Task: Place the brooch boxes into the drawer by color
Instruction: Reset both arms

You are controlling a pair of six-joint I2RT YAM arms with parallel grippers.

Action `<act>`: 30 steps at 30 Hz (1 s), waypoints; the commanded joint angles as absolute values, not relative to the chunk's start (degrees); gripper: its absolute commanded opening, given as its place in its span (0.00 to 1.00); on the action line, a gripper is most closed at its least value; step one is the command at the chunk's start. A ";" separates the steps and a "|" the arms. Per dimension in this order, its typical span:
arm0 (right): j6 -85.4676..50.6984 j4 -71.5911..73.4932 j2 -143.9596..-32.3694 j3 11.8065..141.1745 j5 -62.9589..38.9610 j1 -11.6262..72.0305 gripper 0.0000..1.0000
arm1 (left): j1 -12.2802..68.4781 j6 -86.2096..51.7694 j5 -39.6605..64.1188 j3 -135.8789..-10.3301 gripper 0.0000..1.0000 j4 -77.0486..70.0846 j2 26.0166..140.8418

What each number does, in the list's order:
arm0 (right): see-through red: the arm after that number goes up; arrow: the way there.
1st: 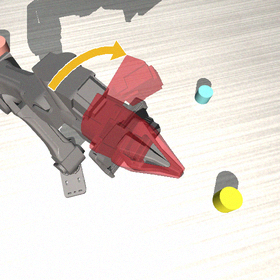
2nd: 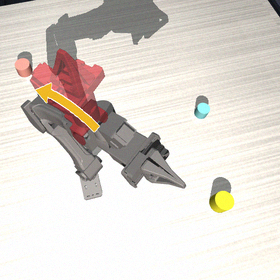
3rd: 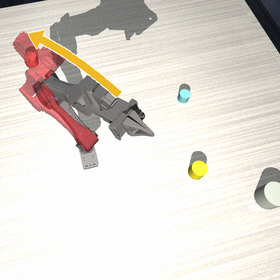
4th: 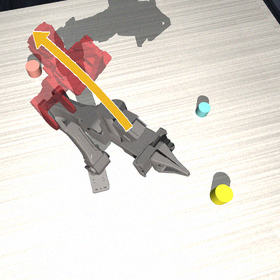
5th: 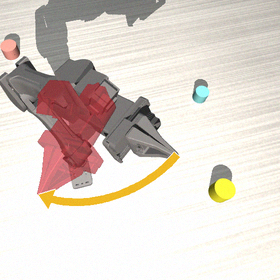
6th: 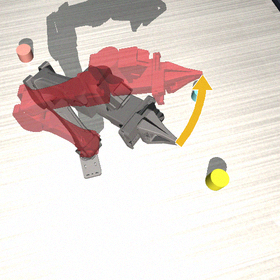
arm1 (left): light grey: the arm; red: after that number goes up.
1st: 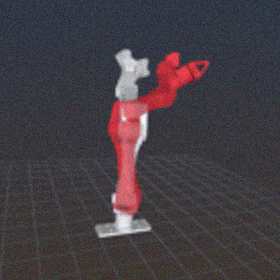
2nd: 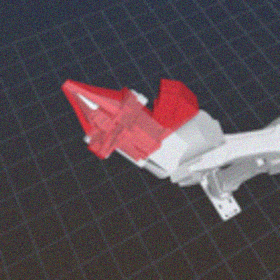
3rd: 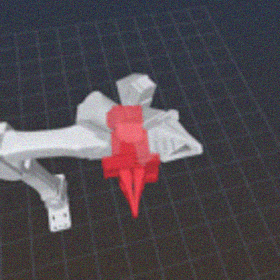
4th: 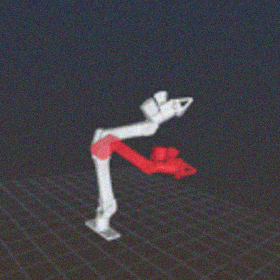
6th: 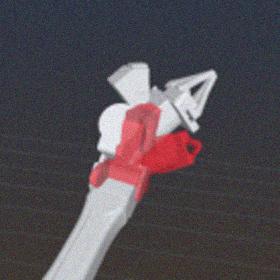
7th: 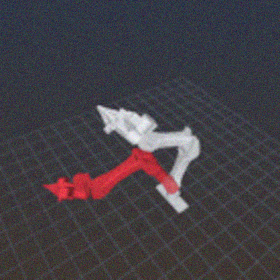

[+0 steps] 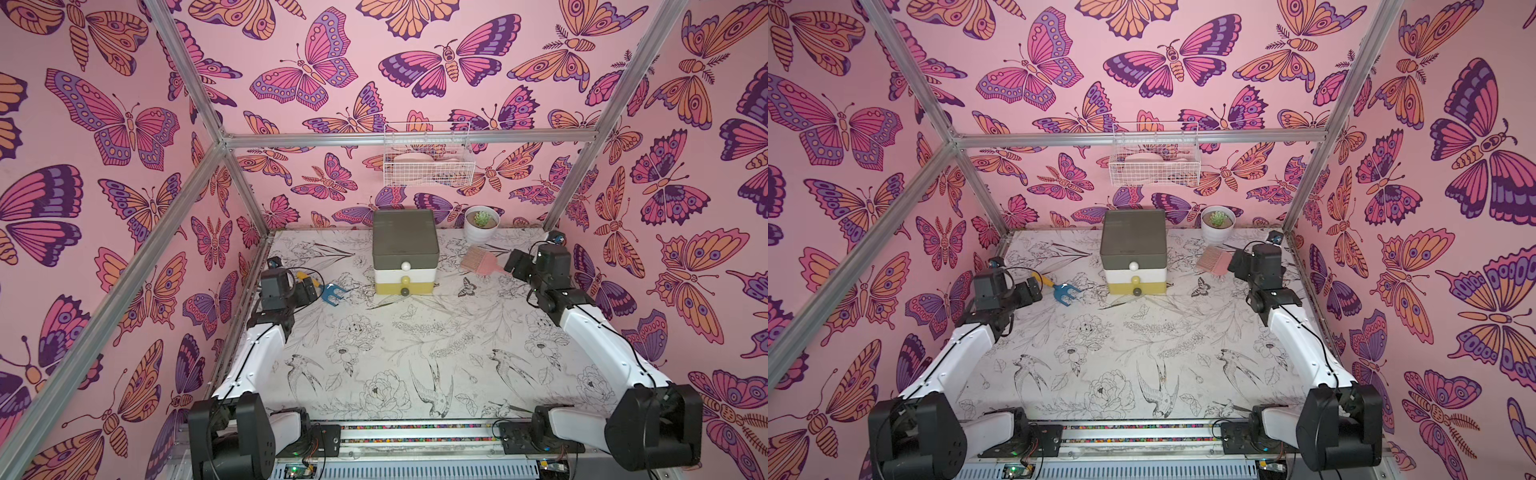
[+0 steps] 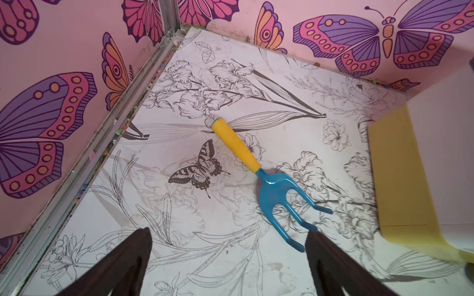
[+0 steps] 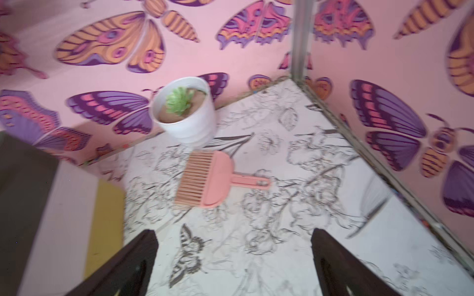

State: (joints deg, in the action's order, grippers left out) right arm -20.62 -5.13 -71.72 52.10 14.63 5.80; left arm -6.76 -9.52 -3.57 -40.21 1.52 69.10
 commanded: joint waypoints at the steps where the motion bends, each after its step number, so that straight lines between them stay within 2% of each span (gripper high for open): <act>1: -17.83 -5.11 -71.63 49.19 19.06 3.56 0.99 | -6.94 -6.11 -6.36 -36.72 1.00 -12.53 67.89; 6: -14.08 1.85 -71.68 43.75 20.31 2.92 0.99 | -5.77 -4.67 -1.46 -34.97 1.00 -15.23 71.04; 12: -10.51 18.71 -74.71 35.00 20.20 1.83 0.99 | -4.30 -7.09 -8.68 -30.10 1.00 -25.52 75.79; 15: -7.85 24.04 -77.86 33.19 17.90 1.41 0.99 | -4.15 -5.14 -4.76 -29.80 1.00 -26.90 76.69; 19: -6.52 25.21 -80.18 32.69 16.57 1.34 0.99 | -3.53 -5.29 -6.34 -26.32 1.00 -31.13 77.11; 26: -5.20 46.16 -84.01 22.25 13.06 1.38 0.99 | -2.33 -4.77 -8.19 -23.06 1.00 -39.97 81.34; 30: -4.67 51.07 -86.77 21.14 12.28 1.34 0.99 | -1.61 -3.46 -7.71 -22.42 1.00 -45.66 84.45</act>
State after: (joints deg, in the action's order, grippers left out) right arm -5.72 42.35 -86.21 21.15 13.76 1.58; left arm -2.15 -4.93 -7.31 -23.18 -39.38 83.20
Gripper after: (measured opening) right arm 0.986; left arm 0.999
